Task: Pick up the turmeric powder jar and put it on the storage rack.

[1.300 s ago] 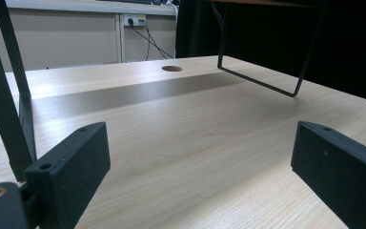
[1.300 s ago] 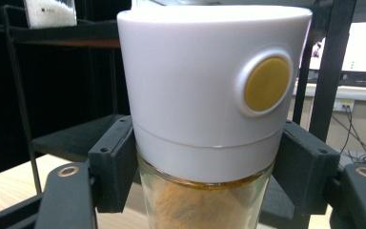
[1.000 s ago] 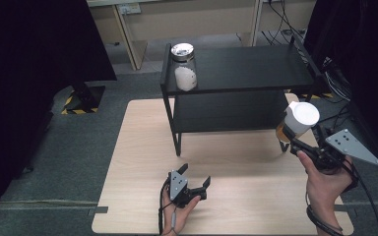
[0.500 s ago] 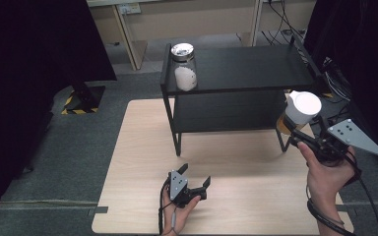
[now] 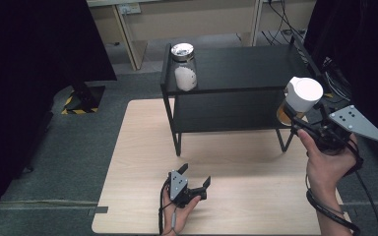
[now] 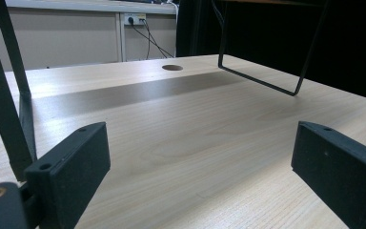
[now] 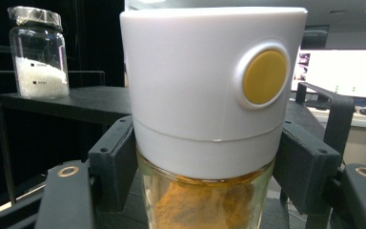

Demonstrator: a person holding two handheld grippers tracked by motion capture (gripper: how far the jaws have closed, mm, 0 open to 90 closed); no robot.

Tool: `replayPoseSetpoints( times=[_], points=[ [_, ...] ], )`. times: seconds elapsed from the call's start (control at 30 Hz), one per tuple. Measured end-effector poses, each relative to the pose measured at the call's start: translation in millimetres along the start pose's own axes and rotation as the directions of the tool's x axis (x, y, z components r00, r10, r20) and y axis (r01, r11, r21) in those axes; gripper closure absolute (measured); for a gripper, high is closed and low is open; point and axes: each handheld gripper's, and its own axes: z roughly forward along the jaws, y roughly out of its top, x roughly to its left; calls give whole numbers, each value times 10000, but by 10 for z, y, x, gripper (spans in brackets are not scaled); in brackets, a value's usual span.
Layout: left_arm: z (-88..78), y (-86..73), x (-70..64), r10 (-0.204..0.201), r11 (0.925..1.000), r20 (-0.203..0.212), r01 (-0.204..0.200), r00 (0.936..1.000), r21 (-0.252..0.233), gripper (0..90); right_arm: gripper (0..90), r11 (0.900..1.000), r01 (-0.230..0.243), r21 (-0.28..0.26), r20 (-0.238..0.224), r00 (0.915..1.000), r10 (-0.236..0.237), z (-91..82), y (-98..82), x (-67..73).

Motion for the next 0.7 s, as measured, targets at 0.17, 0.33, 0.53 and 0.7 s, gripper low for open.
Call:
replayPoseSetpoints(
  times=[0.17, 0.33, 0.53, 0.7],
  points=[
    [0, -1, 2, -21, 10000, 1, 21, 10000, -6, 52, 306, 10000, -3, 17, 28, 10000, 3, 51, 84, 9],
    [0, 0, 2, -11, 10000, 6, 11, 10000, -1, 52, 306, 10000, -26, -22, 85, 10000, 26, 92, 152, 16],
    [0, 0, 1, -4, 10000, 6, 4, 10000, -3, 52, 306, 10000, -25, 7, 157, 9999, 24, 151, 235, 29],
    [1, 2, 0, 12, 10000, 4, -12, 10000, 13, 52, 306, 10000, -43, 15, 192, 9998, 42, 188, 289, 34]
  ],
)
